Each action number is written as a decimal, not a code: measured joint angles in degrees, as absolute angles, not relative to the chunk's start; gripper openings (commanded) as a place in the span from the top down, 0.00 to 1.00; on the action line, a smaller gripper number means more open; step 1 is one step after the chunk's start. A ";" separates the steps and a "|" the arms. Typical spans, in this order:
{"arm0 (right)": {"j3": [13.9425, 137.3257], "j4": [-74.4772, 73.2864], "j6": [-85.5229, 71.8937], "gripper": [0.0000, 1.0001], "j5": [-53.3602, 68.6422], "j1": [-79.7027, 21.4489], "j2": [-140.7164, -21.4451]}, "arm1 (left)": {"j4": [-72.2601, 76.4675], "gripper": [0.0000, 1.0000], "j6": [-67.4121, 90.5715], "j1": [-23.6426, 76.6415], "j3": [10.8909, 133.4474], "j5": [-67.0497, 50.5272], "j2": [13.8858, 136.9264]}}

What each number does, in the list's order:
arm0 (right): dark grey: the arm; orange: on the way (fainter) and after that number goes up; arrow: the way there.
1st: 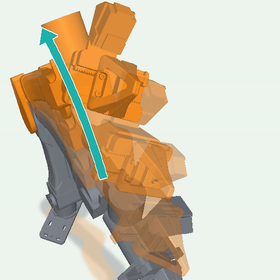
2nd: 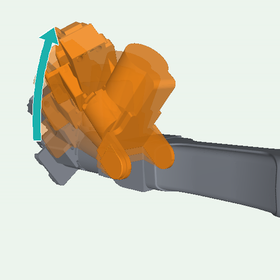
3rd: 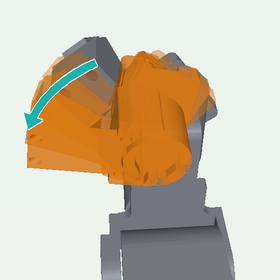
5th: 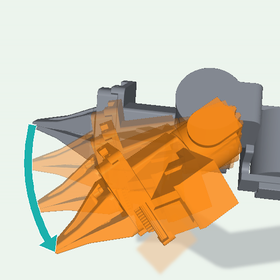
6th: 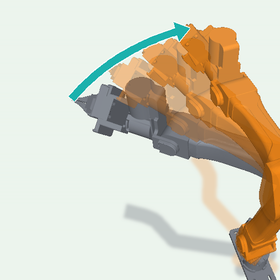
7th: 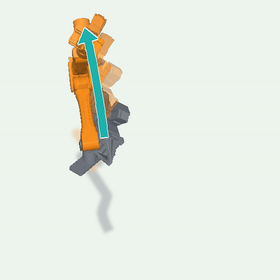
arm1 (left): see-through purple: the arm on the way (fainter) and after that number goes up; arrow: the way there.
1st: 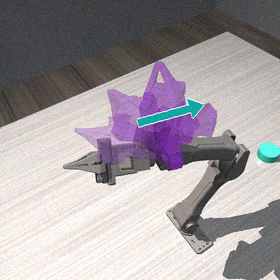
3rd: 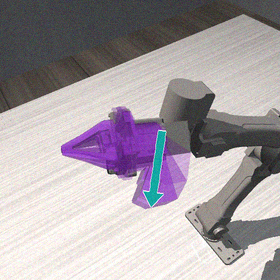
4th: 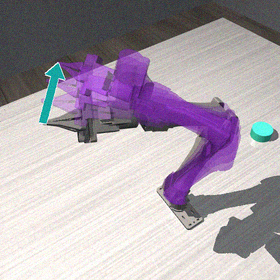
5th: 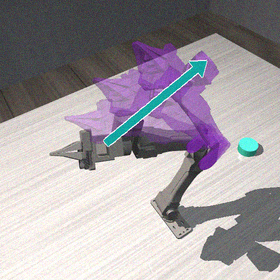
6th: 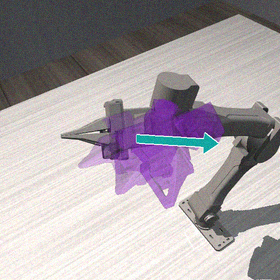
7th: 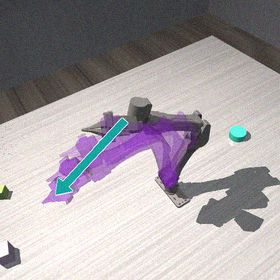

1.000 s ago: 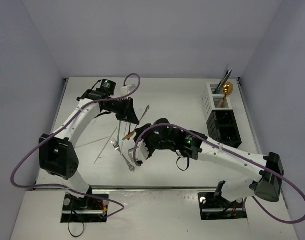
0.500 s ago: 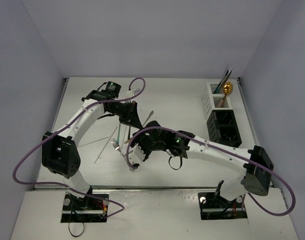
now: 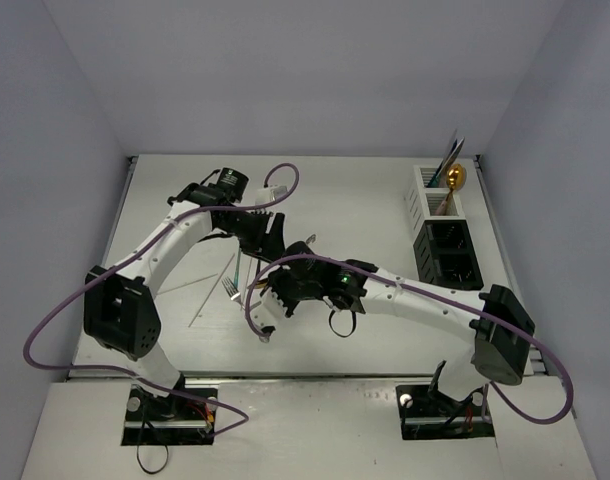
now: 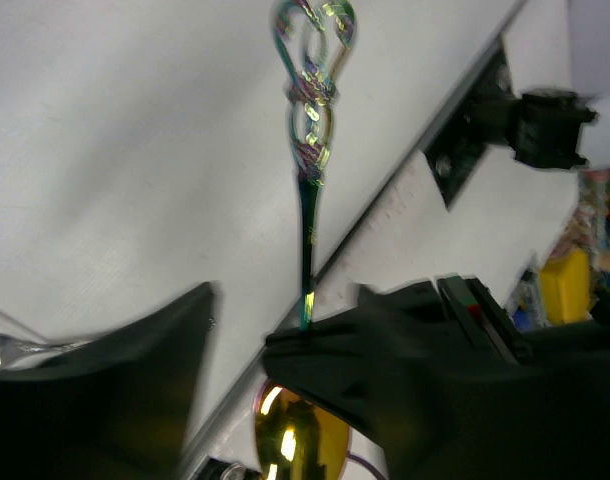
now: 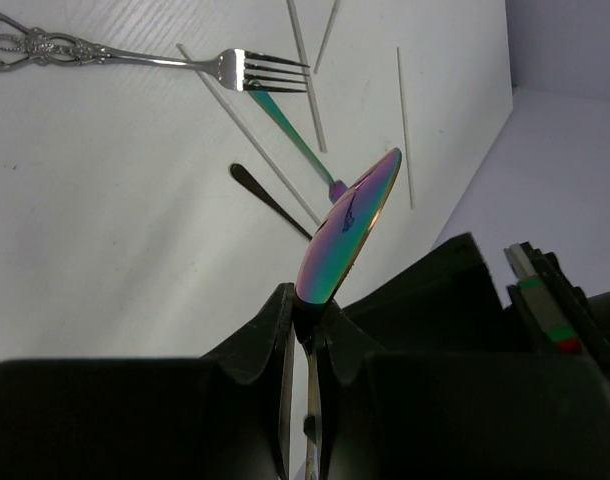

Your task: Sort the eating utensils into containers

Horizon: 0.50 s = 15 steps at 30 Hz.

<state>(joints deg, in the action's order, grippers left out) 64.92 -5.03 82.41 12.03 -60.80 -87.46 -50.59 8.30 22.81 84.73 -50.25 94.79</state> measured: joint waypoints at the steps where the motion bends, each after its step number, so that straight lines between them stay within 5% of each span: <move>1: 64.95 -5.47 82.16 1.00 12.07 -60.82 -87.44 | -50.28 0.23 7.92 22.79 84.73 -49.33 94.47; 2: 64.95 -5.69 82.03 1.00 11.98 -60.97 -87.44 | -50.37 0.09 7.41 22.54 84.75 -49.07 94.17; 3: 65.04 -5.85 81.68 1.00 11.95 -61.07 -87.44 | -50.60 0.07 7.13 22.33 84.75 -48.59 93.73; 10: 65.40 -7.00 76.14 1.00 10.93 -61.19 -84.44 | -51.54 0.06 5.89 17.73 90.43 -45.97 92.44; 15: 67.70 -7.49 65.10 1.00 11.22 -58.08 -79.48 | -42.36 0.06 11.07 3.05 92.37 -46.09 89.39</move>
